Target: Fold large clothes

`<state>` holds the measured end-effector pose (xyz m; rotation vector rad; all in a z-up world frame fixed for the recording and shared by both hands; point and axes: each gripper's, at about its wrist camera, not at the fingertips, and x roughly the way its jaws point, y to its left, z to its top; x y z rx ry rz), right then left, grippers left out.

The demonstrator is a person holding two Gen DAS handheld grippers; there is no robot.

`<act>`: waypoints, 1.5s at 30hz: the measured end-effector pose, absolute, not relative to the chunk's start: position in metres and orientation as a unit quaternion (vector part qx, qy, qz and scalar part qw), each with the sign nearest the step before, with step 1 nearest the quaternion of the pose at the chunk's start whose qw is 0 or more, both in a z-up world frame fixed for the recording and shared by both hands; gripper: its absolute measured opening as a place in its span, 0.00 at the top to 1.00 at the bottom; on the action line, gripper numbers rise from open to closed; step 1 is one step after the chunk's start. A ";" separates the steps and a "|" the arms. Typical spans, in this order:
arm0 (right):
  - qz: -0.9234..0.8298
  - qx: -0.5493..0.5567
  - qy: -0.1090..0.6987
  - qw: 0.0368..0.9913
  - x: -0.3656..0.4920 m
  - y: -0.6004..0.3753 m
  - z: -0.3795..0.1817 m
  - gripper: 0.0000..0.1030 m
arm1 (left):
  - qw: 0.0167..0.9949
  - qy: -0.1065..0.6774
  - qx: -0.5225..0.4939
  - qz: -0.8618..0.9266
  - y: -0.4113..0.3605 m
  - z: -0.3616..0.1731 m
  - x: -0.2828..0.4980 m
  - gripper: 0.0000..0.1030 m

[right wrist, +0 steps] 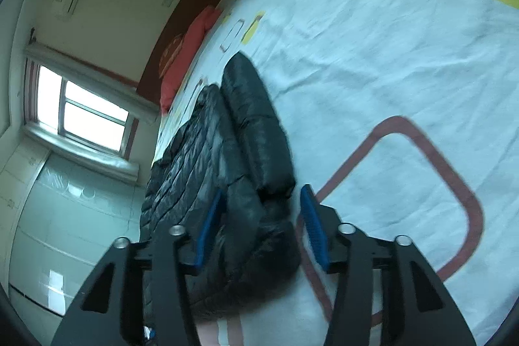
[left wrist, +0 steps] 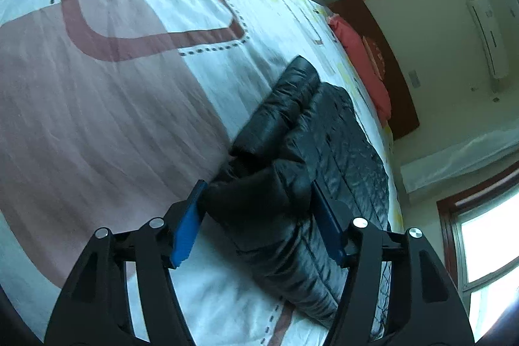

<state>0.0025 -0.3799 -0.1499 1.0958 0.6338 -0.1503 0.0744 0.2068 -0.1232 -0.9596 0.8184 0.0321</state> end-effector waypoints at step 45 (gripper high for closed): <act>-0.052 0.056 0.404 0.912 0.161 -0.181 -0.065 0.58 | 0.920 0.391 0.009 -0.041 -0.005 -0.056 0.163 0.58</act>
